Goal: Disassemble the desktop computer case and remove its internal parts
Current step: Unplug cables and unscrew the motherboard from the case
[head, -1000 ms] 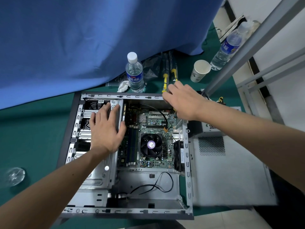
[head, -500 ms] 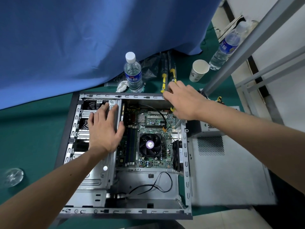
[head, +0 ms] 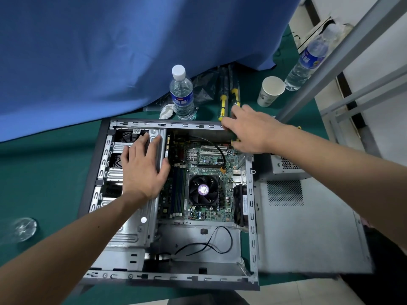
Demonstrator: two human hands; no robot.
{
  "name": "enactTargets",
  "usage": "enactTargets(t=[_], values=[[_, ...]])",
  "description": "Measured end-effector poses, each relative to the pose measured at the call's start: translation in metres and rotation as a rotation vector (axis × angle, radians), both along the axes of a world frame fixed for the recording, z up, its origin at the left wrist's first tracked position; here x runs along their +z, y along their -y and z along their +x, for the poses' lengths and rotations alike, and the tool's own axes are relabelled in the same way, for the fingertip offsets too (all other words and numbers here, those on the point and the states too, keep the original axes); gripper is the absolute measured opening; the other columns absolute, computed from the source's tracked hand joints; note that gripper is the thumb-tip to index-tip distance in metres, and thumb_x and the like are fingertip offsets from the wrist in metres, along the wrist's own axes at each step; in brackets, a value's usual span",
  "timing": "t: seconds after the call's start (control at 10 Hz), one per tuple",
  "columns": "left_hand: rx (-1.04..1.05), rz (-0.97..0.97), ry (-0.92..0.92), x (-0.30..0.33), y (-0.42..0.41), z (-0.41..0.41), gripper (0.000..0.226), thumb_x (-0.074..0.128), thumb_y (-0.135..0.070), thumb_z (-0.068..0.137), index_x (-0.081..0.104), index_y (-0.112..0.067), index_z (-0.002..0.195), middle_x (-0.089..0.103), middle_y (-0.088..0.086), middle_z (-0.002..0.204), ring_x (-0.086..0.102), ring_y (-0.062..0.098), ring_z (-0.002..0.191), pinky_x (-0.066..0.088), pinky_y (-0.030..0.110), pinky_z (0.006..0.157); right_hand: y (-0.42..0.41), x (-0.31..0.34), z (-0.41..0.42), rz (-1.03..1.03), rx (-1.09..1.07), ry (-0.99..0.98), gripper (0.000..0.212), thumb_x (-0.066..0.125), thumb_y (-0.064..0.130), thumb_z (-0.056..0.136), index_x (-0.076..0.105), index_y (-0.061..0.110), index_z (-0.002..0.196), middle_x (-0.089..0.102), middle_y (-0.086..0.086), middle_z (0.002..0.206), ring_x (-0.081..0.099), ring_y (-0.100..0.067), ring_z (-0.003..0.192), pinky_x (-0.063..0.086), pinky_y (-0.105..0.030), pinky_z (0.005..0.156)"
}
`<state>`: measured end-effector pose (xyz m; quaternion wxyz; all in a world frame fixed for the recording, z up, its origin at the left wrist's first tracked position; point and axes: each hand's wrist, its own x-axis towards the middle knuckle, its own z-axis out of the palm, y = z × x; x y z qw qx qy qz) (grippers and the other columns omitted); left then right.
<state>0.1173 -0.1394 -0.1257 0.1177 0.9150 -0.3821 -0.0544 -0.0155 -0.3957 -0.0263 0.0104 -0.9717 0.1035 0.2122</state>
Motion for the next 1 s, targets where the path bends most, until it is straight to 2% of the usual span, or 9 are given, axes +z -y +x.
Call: enactTargets(t=[0.1,0.2,0.3,0.4,0.5,0.6,0.7,0.8,1.0], values=[[-0.002,-0.008,0.006,0.000,0.000,0.000,0.061,0.030,-0.052,0.091,0.036,-0.023,0.145,0.033,0.012,0.149,0.028,0.026,0.140,0.014,0.054,0.117,-0.003,-0.003,-0.001,-0.156,-0.083,0.055,0.043,0.041,0.050,0.100,0.046,0.012,0.121,0.051,-0.014,0.111,0.057,-0.034,0.092,0.038,-0.038,0.059],[-0.003,-0.015,0.008,0.000,0.000,0.000,0.061,0.031,-0.051,0.091,0.037,-0.023,0.145,0.034,0.012,0.149,0.029,0.026,0.139,0.016,0.054,0.117,-0.003,-0.002,-0.001,-0.047,-0.095,0.060,0.031,0.048,0.035,0.100,0.046,0.012,0.120,0.048,-0.012,0.107,0.050,-0.031,0.088,0.040,-0.039,0.063],[-0.001,-0.015,0.008,-0.001,0.000,0.000,0.061,0.031,-0.051,0.091,0.037,-0.024,0.145,0.034,0.012,0.148,0.029,0.026,0.139,0.016,0.055,0.116,-0.003,-0.001,0.000,0.034,-0.026,-0.008,0.042,0.064,0.016,0.084,0.044,0.016,0.121,0.041,-0.011,0.115,0.038,-0.026,0.101,0.038,-0.038,0.072],[-0.002,-0.012,0.005,-0.001,0.000,0.001,0.061,0.031,-0.052,0.091,0.036,-0.024,0.145,0.034,0.011,0.149,0.028,0.026,0.139,0.015,0.054,0.117,-0.009,-0.001,0.000,-0.116,-0.062,-0.018,0.047,0.054,0.046,0.094,0.042,0.017,0.128,0.046,-0.014,0.119,0.052,-0.032,0.100,0.034,-0.036,0.058],[-0.001,-0.012,0.001,-0.001,0.000,0.001,0.061,0.031,-0.052,0.091,0.036,-0.024,0.145,0.033,0.011,0.149,0.028,0.025,0.140,0.014,0.054,0.117,-0.012,-0.003,-0.001,-0.178,-0.093,0.010,0.046,0.040,0.052,0.099,0.044,0.014,0.125,0.053,-0.014,0.110,0.054,-0.032,0.084,0.032,-0.035,0.051],[0.000,-0.009,0.000,-0.001,0.000,0.000,0.061,0.031,-0.052,0.091,0.035,-0.024,0.146,0.033,0.011,0.149,0.027,0.025,0.140,0.014,0.053,0.117,-0.008,-0.002,-0.004,-0.016,-0.065,0.032,0.026,0.056,0.019,0.092,0.047,0.016,0.116,0.045,-0.012,0.113,0.045,-0.029,0.096,0.038,-0.038,0.067],[0.000,-0.010,-0.003,0.000,0.000,0.000,0.062,0.031,-0.052,0.091,0.036,-0.024,0.146,0.033,0.011,0.149,0.027,0.025,0.140,0.014,0.053,0.117,-0.009,-0.002,-0.007,-0.022,0.007,-0.002,0.038,0.062,0.019,0.086,0.046,0.019,0.120,0.041,-0.011,0.117,0.043,-0.029,0.106,0.035,-0.036,0.071],[-0.002,-0.016,-0.006,0.001,0.000,0.000,0.062,0.031,-0.051,0.091,0.036,-0.023,0.146,0.033,0.012,0.149,0.028,0.026,0.140,0.014,0.053,0.117,-0.015,-0.005,-0.007,-0.168,-0.089,0.042,0.040,0.049,0.044,0.098,0.041,0.014,0.123,0.044,-0.014,0.115,0.049,-0.030,0.091,0.035,-0.038,0.061],[-0.002,-0.004,-0.009,0.002,0.000,0.000,0.063,0.030,-0.051,0.091,0.035,-0.023,0.146,0.032,0.012,0.150,0.027,0.026,0.141,0.013,0.053,0.118,-0.013,-0.007,-0.006,-0.032,-0.013,0.066,0.034,0.059,0.011,0.090,0.044,0.014,0.120,0.044,-0.010,0.114,0.041,-0.025,0.094,0.041,-0.035,0.070]])
